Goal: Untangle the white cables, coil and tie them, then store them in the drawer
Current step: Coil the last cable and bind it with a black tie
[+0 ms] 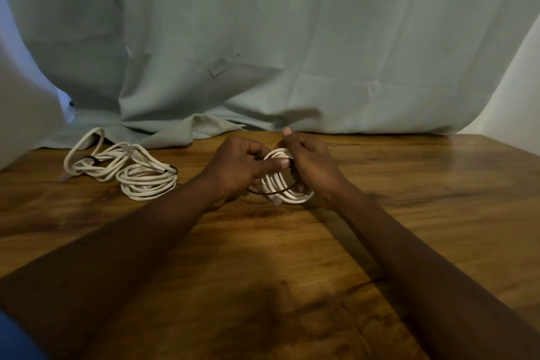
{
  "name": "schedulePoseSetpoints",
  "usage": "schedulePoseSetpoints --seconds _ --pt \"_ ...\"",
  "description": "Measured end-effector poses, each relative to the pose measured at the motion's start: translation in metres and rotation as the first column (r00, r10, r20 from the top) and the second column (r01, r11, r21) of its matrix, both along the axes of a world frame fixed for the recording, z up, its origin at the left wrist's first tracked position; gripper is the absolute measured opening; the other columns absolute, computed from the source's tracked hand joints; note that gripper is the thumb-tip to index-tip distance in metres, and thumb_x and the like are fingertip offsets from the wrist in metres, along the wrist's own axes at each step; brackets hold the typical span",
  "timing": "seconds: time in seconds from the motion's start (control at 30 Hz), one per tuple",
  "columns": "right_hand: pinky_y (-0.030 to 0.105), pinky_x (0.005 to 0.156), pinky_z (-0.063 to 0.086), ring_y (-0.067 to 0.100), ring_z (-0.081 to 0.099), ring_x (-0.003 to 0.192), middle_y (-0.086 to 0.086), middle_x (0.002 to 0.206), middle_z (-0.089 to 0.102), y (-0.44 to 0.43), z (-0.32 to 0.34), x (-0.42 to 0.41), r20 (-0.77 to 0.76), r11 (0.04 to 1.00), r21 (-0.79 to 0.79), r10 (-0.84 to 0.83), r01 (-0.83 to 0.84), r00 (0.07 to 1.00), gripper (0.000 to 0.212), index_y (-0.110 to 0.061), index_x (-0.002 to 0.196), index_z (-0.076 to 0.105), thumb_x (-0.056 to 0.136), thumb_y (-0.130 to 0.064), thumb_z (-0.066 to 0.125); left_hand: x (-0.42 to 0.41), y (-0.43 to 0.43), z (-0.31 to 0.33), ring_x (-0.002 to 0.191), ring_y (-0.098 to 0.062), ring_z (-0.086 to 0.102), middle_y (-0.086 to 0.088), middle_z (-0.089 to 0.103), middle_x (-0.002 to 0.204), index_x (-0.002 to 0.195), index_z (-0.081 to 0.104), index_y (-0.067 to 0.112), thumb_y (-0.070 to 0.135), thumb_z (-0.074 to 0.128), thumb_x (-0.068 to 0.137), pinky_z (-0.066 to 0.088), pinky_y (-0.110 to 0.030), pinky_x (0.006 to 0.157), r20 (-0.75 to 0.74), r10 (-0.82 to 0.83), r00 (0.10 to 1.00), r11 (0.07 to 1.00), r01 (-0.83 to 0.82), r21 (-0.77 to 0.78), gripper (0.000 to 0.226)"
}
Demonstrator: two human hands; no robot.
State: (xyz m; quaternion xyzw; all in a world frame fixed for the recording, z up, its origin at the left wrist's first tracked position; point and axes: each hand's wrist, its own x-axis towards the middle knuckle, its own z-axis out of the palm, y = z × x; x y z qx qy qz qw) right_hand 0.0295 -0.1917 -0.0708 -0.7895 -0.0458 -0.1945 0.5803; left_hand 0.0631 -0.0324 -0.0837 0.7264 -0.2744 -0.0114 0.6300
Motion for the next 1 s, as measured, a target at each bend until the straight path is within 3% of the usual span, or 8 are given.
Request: schedulePoseSetpoints --seconds 0.1,0.2,0.3,0.4,0.57,0.7,0.83,1.0 --pt "0.017 0.036 0.032 0.000 0.046 0.037 -0.009 0.048 0.054 -0.002 0.000 -0.001 -0.037 0.997 -0.073 0.022 -0.025 0.999 0.050 -0.003 0.085 0.069 0.101 -0.049 0.057 0.001 0.001 0.001 0.040 -0.012 0.046 -0.003 0.057 0.049 0.081 0.075 0.004 0.034 0.090 0.074 0.037 -0.022 0.046 0.021 0.035 0.999 0.998 -0.036 0.045 0.034" --pt "0.014 0.039 0.034 -0.001 0.049 0.041 -0.005 0.054 0.060 -0.003 -0.001 -0.002 0.005 0.999 -0.043 0.009 -0.009 1.000 0.040 0.002 0.086 0.073 0.098 -0.036 0.067 0.000 0.003 0.005 0.040 -0.011 0.045 -0.006 0.058 0.051 0.083 0.078 0.005 0.031 0.089 0.077 0.035 -0.021 0.042 0.004 0.021 1.000 0.997 -0.021 0.069 0.029" --pt "0.023 0.056 0.043 0.011 0.057 0.056 0.014 0.062 0.066 -0.005 -0.005 0.002 0.073 1.000 -0.006 -0.003 0.003 0.997 0.038 -0.001 0.075 0.074 0.094 -0.034 0.073 0.000 0.008 0.013 0.040 -0.009 0.038 -0.003 0.053 0.049 0.091 0.078 0.002 0.022 0.075 0.093 0.029 -0.019 0.041 -0.132 -0.037 0.991 0.995 0.049 0.087 0.020" --pt "0.031 0.065 0.043 0.016 0.056 0.064 0.026 0.076 0.070 -0.004 -0.007 0.004 0.084 0.999 -0.028 -0.015 0.018 0.996 0.042 0.003 0.078 0.073 0.094 -0.037 0.073 0.003 0.013 0.016 0.040 -0.005 0.040 -0.003 0.062 0.058 0.094 0.077 0.006 0.010 0.066 0.098 0.029 -0.018 0.037 -0.211 0.037 0.977 0.995 -0.018 0.094 0.013" --pt "0.025 0.066 0.047 0.007 0.062 0.064 0.010 0.073 0.074 -0.004 -0.004 0.000 0.065 0.999 -0.041 0.033 -0.030 0.997 0.035 0.001 0.081 0.076 0.095 -0.031 0.072 0.007 0.017 0.019 0.039 -0.001 0.043 -0.011 0.080 0.087 0.106 0.074 0.000 0.017 0.068 0.098 0.033 -0.017 0.037 -0.174 0.137 0.975 0.988 -0.123 0.092 0.020" --pt "0.008 0.045 0.038 -0.004 0.054 0.042 -0.011 0.051 0.065 -0.003 0.001 -0.008 0.063 0.989 -0.016 0.147 -0.146 0.987 0.024 0.009 0.091 0.074 0.096 -0.014 0.070 0.009 0.016 0.020 0.036 0.000 0.044 -0.008 0.080 0.082 0.103 0.075 0.002 0.020 0.069 0.097 0.030 -0.016 0.035 -0.128 0.182 0.975 0.982 -0.175 0.067 0.021" --pt "0.008 0.039 0.035 -0.004 0.050 0.036 -0.015 0.046 0.059 -0.006 0.002 -0.007 0.032 0.988 0.009 0.153 -0.154 0.988 0.014 0.008 0.092 0.072 0.094 -0.006 0.071 0.006 0.013 0.020 0.035 0.001 0.042 -0.002 0.076 0.074 0.094 0.076 0.005 0.021 0.070 0.097 0.029 -0.016 0.035 -0.088 0.218 0.972 0.976 -0.217 0.029 0.018" --pt "0.012 0.041 0.034 -0.001 0.049 0.040 -0.011 0.048 0.059 -0.006 -0.002 0.000 0.013 0.986 0.168 -0.005 0.002 1.000 0.009 -0.003 0.079 0.074 0.088 -0.006 0.076 0.003 0.003 0.028 0.045 -0.002 0.051 -0.003 0.070 0.081 0.098 0.070 0.010 0.025 0.071 0.096 0.034 -0.015 0.035 -0.290 0.097 0.952 0.941 -0.182 -0.284 0.016"
